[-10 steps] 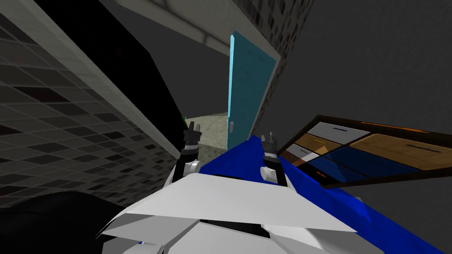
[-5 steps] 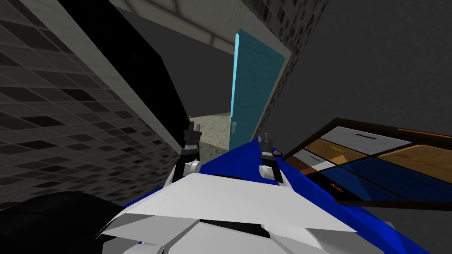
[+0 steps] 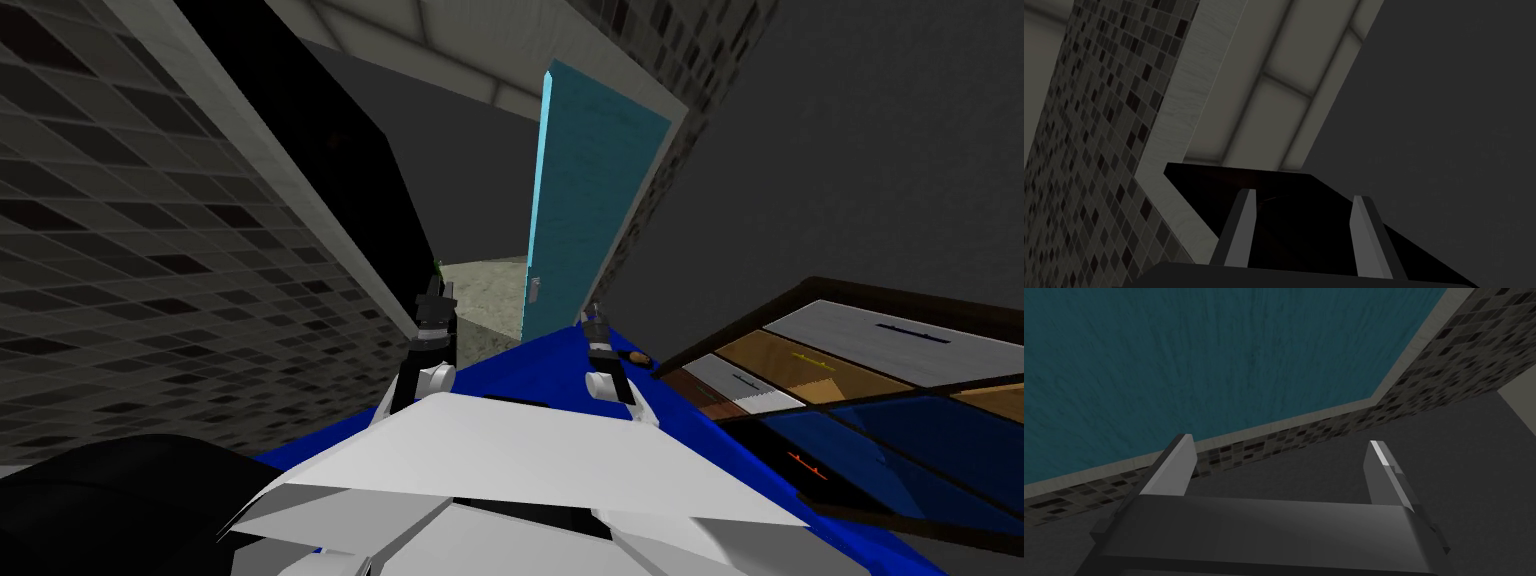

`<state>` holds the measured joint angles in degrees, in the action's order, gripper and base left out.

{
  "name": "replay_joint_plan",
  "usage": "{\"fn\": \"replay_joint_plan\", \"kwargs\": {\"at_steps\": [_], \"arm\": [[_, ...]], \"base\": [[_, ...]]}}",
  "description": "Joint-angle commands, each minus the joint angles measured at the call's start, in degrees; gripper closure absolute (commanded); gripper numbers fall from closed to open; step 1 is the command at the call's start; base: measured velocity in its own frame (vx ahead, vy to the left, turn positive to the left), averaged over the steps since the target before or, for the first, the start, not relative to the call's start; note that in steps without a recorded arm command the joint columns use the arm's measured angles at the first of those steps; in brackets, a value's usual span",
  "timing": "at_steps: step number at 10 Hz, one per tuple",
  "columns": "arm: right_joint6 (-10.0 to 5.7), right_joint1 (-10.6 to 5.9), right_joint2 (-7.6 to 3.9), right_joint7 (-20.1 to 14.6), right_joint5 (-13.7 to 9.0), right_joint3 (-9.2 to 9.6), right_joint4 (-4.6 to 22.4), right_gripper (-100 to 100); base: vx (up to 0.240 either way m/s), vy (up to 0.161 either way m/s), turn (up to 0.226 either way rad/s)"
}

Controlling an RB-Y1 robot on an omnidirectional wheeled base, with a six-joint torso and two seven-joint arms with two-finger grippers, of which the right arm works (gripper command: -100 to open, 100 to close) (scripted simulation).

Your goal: Push the door open

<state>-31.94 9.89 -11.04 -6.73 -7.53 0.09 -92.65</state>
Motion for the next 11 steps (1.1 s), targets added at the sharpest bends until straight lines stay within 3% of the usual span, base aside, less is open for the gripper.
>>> {"fn": "replay_joint_plan", "kwargs": {"at_steps": [1,2,9,10,11], "arm": [[0.09,-1.97,-0.97,-0.6,-0.4,0.17,2.9,-100],[0.09,-1.97,-0.97,-0.6,-0.4,0.17,3.6,-100],[0.67,-9.76,-5.13,-2.9,-2.0,1.28,17.7,-100],[0.67,-9.76,-5.13,-2.9,-2.0,1.28,18.2,-100],[0.75,-10.85,-5.70,-3.3,-2.2,1.44,20.3,-100]], "base": [[0.010,-0.070,0.208],[0.005,-0.056,0.083],[0.006,-0.074,0.196],[0.001,-0.059,0.094],[0.004,-0.048,0.127]]}}
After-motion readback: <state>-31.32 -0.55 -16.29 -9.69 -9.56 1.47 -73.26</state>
